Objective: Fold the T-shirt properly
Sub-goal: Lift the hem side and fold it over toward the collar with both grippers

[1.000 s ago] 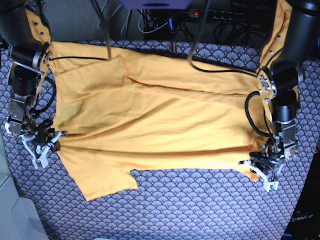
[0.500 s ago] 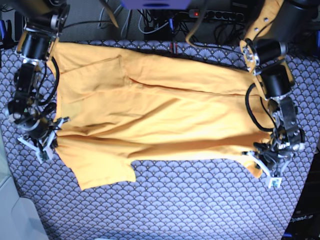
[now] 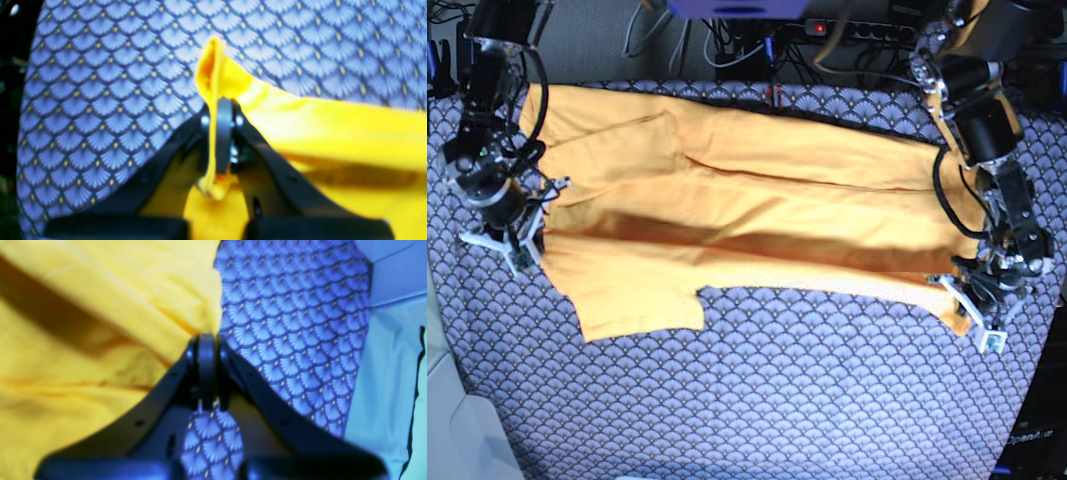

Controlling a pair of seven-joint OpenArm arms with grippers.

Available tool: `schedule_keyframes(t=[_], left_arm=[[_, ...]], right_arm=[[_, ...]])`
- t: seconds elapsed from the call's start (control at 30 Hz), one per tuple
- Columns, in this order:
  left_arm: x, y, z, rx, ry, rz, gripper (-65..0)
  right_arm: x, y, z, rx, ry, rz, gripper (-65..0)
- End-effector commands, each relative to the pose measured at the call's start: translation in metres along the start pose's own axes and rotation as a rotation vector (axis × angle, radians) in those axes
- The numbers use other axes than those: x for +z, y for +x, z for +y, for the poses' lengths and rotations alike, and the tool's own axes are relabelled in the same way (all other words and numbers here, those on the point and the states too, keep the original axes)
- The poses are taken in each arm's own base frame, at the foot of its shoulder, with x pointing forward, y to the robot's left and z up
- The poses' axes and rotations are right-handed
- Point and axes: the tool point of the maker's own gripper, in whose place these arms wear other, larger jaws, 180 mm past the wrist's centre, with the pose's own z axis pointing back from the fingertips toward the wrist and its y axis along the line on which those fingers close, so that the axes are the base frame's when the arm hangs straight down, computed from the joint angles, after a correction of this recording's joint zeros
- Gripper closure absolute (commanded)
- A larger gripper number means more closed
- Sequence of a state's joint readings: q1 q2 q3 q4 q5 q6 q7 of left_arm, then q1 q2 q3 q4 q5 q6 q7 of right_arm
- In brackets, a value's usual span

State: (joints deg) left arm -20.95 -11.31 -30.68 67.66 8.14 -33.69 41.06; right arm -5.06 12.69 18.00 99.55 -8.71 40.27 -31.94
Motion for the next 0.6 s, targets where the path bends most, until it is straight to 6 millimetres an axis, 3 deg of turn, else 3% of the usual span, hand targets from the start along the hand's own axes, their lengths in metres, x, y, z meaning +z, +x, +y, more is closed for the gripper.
schedule_keyframes(t=[0.0,0.4,0.57], left_arm=[[0.007,0.021,0.014,-0.017,0.027,-0.040,0.0],[0.018,-0.010,0.032,-0.119,0.012,0.119,0.0],[0.023,-0.021,0.045,-0.130,0.037,0.171,0.0]], right_arm=[[0.007,0.015,-0.011,0.020,-0.031,-0.051,0.0],[0.031,-0.002,0.009,0.057,-0.010,-0.025,0.0],[0.037,-0.015,0.001,0.039,-0.036,0.001,0.0]])
